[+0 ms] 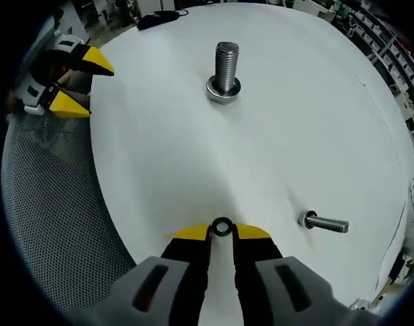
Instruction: Place the washer onto the threaded stud by aligning its center hole with the stud, sliding it down to the base, and recovering from edge contact or off-axis alignment until the washer reaches the visible bottom stop.
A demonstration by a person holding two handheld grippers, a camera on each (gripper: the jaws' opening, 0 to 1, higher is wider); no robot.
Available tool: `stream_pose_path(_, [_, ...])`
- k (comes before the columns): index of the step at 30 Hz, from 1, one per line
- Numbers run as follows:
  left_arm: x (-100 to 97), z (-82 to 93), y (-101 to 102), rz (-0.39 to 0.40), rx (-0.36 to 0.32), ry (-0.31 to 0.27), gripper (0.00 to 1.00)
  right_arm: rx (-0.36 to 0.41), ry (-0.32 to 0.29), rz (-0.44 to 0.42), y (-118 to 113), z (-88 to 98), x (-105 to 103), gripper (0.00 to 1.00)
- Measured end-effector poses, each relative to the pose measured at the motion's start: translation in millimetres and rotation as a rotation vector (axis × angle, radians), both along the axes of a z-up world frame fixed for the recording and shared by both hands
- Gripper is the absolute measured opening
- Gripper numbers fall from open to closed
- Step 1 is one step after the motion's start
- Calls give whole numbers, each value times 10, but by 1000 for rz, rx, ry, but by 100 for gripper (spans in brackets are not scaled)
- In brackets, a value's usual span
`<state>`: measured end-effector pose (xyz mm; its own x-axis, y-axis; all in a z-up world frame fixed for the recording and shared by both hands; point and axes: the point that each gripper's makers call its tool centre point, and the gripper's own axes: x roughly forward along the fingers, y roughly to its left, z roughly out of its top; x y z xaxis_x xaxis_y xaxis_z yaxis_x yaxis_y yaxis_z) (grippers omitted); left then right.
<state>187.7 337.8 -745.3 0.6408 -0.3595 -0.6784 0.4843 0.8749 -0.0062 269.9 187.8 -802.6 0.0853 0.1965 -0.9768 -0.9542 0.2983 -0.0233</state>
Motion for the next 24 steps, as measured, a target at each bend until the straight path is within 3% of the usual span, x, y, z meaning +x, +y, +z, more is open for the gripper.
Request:
stream_pose_path(12, [3,-3,5,-1,1,-2,27,18,7,-37,0,7,0,15])
stream_pose_path(24, [0,7,0,-5,-3,-4,27,65,16,3,13,24,-61,20])
